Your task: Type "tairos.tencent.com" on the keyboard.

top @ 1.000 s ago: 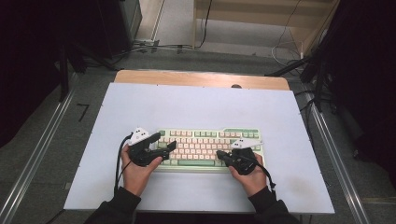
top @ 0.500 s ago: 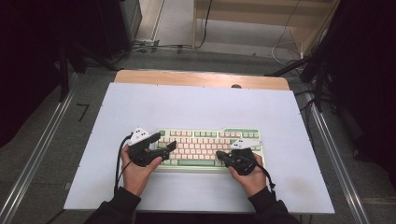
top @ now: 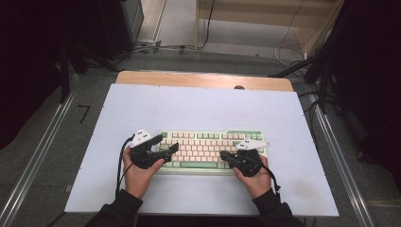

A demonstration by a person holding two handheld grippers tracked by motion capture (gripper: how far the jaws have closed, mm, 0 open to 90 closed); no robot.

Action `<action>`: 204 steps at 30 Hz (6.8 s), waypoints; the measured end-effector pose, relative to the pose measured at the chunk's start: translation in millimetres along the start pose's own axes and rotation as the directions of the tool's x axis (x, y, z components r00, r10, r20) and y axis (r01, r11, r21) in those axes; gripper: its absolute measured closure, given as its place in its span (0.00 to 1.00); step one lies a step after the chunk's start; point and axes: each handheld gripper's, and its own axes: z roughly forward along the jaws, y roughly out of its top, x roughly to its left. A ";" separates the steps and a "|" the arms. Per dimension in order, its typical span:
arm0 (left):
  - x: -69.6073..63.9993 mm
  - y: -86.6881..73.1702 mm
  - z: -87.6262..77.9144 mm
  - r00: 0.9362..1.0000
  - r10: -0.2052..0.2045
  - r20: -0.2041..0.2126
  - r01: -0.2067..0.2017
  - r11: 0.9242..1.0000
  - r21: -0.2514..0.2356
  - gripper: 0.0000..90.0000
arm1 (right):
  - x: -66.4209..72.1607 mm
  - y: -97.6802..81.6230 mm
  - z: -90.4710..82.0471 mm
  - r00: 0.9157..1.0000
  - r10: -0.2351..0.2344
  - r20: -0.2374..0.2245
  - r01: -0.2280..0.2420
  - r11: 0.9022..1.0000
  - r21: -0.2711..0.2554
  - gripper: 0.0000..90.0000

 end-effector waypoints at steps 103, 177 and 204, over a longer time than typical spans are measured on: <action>-22.4 19.1 30.8 0.996 0.038 0.086 -0.044 0.997 0.066 0.43 | -11.6 -4.8 -10.3 0.996 0.073 0.046 -0.070 0.996 -0.055 0.38; -13.2 7.1 41.8 0.996 0.040 0.077 -0.053 0.982 0.184 0.90 | -9.2 -5.0 -7.2 0.997 0.066 0.041 -0.065 0.997 -0.039 0.38; 2.3 3.9 1.7 0.997 -0.073 0.030 0.071 0.996 0.060 0.41 | 16.4 14.4 12.1 0.993 -0.060 -0.103 0.059 0.998 -0.010 0.98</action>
